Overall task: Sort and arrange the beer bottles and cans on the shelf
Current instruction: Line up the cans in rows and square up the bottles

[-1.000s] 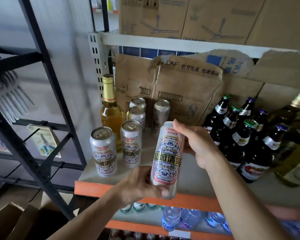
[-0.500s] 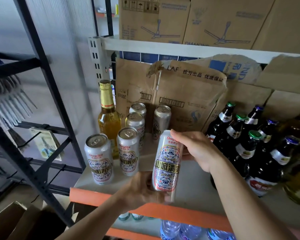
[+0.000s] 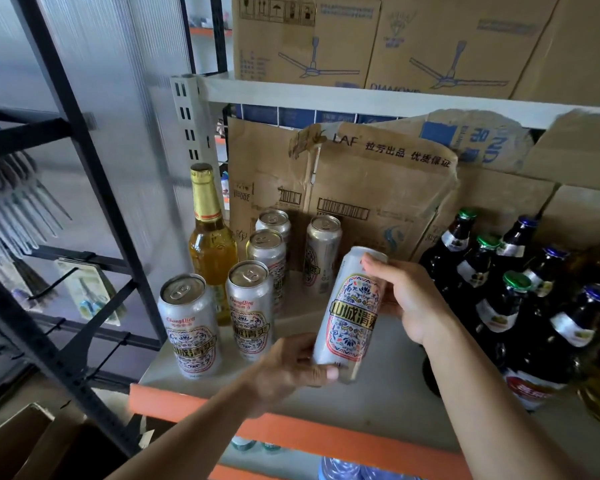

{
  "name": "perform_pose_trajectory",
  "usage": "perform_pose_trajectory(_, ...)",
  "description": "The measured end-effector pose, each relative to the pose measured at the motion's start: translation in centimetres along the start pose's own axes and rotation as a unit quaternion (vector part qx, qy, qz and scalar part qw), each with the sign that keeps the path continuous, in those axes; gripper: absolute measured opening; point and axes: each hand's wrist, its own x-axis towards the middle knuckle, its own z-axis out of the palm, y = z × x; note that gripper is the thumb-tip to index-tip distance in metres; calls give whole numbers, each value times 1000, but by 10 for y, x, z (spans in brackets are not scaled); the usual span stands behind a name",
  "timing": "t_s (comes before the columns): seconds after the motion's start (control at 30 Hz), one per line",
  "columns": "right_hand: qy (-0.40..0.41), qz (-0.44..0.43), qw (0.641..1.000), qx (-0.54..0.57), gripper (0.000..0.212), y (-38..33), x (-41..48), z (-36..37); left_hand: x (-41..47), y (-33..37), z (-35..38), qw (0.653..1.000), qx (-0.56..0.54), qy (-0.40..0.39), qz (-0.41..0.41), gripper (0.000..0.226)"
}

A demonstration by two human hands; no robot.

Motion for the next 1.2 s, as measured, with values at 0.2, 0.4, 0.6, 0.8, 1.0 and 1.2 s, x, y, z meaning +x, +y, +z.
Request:
perform_pose_trajectory(0.2, 31, -47, 997, -47, 7, -11, 22, -6, 27, -10, 6, 981, 176, 81, -28, 53)
perform_pose_trajectory(0.4, 58, -91, 992, -66, 27, -10, 48, -5, 34, -36, 7, 891, 448, 73, 8, 74)
perform_pose_trajectory(0.6, 92, -120, 981, -122, 35, 6, 76, -5, 46, -47, 4, 867, 497, 47, 7, 84)
perform_pose_trajectory(0.8, 121, -125, 971, -164, 44, 18, 94, -9, 53, -45, 0, 861, 507, 32, -1, 88)
perform_pose_trajectory(1.0, 152, -153, 961, -173, 41, 18, 101, -13, 57, -44, -1, 862, 505, 23, -14, 90)
perform_pose_trajectory(1.2, 170, -141, 963, -155, 43, 20, 104, -16, 59, -42, -2, 865, 500, 15, -25, 89)
